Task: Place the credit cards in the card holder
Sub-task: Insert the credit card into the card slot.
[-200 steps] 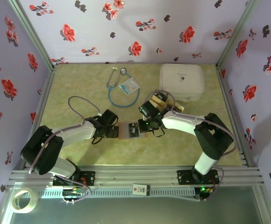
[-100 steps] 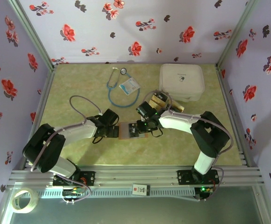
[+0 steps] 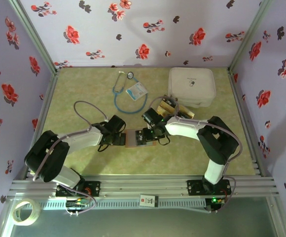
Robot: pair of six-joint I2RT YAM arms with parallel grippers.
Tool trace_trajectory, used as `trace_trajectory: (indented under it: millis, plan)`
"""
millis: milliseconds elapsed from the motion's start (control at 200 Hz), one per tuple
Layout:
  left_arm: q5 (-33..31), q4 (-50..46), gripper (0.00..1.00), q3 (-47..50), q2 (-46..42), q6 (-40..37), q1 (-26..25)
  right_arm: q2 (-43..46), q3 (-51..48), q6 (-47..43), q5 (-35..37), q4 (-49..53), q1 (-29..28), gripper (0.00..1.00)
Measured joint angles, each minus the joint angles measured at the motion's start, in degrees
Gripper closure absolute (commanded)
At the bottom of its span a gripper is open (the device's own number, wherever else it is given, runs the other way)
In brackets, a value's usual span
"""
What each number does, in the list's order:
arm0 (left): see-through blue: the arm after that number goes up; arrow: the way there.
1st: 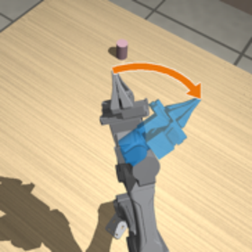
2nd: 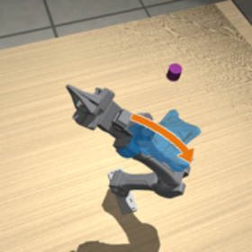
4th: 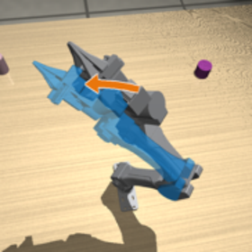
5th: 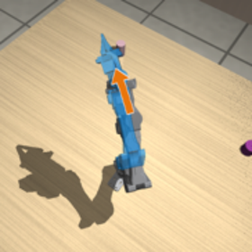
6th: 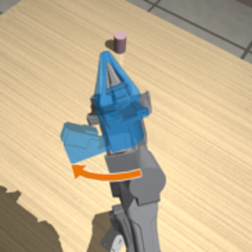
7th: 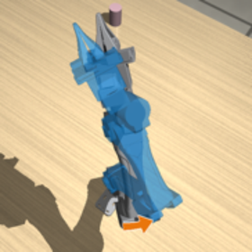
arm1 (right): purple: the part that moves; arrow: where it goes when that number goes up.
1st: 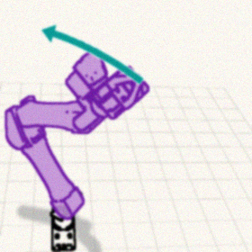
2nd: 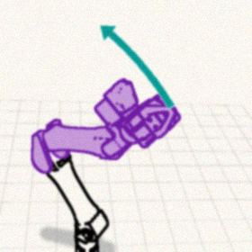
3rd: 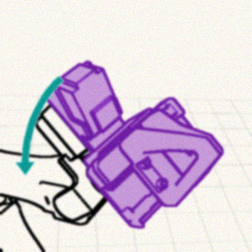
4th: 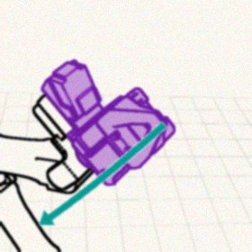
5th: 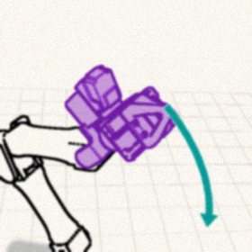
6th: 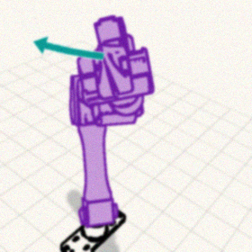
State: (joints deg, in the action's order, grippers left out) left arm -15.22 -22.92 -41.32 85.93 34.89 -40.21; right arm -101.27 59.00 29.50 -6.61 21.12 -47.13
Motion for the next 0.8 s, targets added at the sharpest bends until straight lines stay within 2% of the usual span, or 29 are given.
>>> trace_trajectory:
  millis: [345, 560, 800]
  plan:
    - [0.0, 0.2, 0.0, 0.0, 0.0, 0.0, 0.0, -0.5, 0.7, 0.0, -0.9, -0.2, -0.1, 0.91]
    - [0.2, 0.5, 0.0, 0.0, 0.2, 0.0, 0.0, -0.7, 1.0, 0.0, -0.8, -0.1, -0.3, 0.86]
    - [0.3, 1.0, 0.0, 0.0, 0.3, 0.0, 0.0, 0.1, 1.2, -0.6, 2.0, 2.4, -0.3, 0.85]
